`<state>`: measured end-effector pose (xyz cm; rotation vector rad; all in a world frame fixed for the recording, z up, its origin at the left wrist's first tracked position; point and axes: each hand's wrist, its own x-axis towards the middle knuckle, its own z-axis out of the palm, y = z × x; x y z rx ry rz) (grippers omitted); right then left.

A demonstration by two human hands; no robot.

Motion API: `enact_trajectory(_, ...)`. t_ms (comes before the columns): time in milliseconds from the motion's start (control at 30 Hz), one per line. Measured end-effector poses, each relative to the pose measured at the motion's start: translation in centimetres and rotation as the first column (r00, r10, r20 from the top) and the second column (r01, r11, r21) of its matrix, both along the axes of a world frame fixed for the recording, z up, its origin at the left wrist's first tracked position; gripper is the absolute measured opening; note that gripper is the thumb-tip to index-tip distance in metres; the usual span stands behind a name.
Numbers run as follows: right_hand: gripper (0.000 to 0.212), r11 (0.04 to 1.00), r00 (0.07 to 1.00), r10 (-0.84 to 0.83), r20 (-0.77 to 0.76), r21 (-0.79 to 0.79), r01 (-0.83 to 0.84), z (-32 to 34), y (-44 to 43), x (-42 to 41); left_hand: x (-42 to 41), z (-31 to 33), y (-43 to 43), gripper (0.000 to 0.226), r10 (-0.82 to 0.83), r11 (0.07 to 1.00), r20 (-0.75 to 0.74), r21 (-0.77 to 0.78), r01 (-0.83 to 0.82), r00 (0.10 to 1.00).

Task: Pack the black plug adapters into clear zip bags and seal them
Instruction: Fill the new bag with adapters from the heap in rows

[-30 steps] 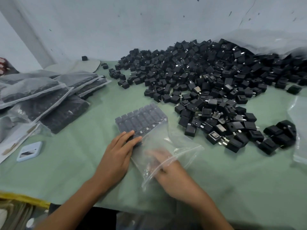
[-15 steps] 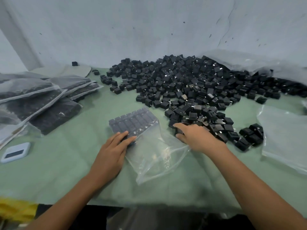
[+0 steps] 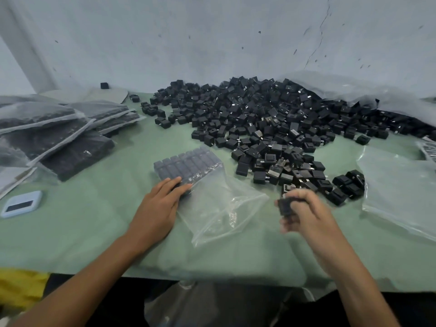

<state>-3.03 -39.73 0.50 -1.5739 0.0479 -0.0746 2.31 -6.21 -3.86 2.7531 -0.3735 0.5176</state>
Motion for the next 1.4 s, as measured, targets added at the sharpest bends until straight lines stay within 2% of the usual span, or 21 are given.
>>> enact_trajectory(100,0.034,0.989,0.99,0.126,-0.059,0.088,-0.121,-1.2,3.6,-2.4,0.0,0.0,0.0,0.04,0.001,1.0,0.006,0.01,-0.001,1.0)
enact_trajectory(233,0.023,0.969,0.956,0.247,-0.159,0.064,-0.24,-1.7,9.4,0.3,0.0,-0.1,0.0,0.04,0.004,1.0,-0.007,0.02,-0.003,1.0)
enact_trajectory(300,0.022,0.969,0.955,0.245,-0.169,0.056,-0.239,-1.8,12.0,2.2,0.1,-0.2,0.0,0.039,0.005,1.0,-0.012,0.027,-0.005,1.0)
enact_trajectory(433,0.03,0.973,0.962,0.205,-0.179,0.141,-0.181,-1.3,15.0,5.6,0.2,-0.2,0.1,0.041,-0.004,1.0,-0.022,0.027,0.004,1.0)
enact_trajectory(467,0.03,0.98,0.966,0.188,-0.18,0.092,-0.174,-1.3,15.5,6.5,0.2,-0.2,0.2,0.041,-0.009,1.0,-0.021,0.024,0.01,1.0)
enact_trajectory(500,0.025,0.983,0.973,0.166,-0.159,-0.05,-0.175,-1.5,16.0,7.5,0.2,-0.2,0.2,0.042,-0.013,1.0,-0.018,0.024,0.014,1.0)
enact_trajectory(567,0.012,0.923,0.989,0.115,-0.09,-0.359,-0.14,-1.9,16.8,8.6,0.2,-0.2,0.4,0.043,-0.019,1.0,-0.009,0.023,0.019,1.0)
enact_trajectory(600,0.011,0.91,0.994,0.098,-0.05,-0.401,-0.11,-2.4,17.3,8.7,0.3,-0.2,0.4,0.043,-0.021,1.0,-0.006,0.023,0.021,1.0)
enact_trajectory(700,0.007,0.953,0.999,0.043,0.024,-0.301,-0.033,-3.7,17.7,7.9,0.3,-0.2,0.3,0.045,-0.022,1.0,-0.016,0.02,0.022,1.0)
enact_trajectory(800,0.004,0.917,0.99,0.077,0.121,-0.398,-0.023,-4.3,17.5,7.9,0.2,-0.1,0.2,0.049,-0.021,0.999,-0.03,0.035,0.022,0.999)
enact_trajectory(967,0.017,0.916,0.994,0.079,0.079,-0.398,-0.041,-4.3,17.5,8.1,-0.2,0.5,-0.2,0.061,-0.03,0.992,-0.044,0.122,0.036,0.999)
enact_trajectory(1100,0.013,0.916,0.996,0.085,0.031,-0.395,-0.066,-4.1,17.3,8.3,-0.4,0.7,-0.3,0.067,-0.055,0.991,-0.051,0.116,0.061,0.997)
enact_trajectory(1233,0.019,0.925,0.996,0.087,-0.006,-0.37,-0.083,-3.7,17.1,8.5,-0.2,1.0,-0.3,0.049,-0.072,0.997,-0.023,-0.011,0.072,0.997)
enact_trajectory(1400,0.017,0.869,0.984,0.113,0.138,-0.494,-0.031,-3.9,17.3,7.9,0.4,1.0,-1.0,0.047,-0.021,0.998,-0.006,0.065,0.021,1.0)
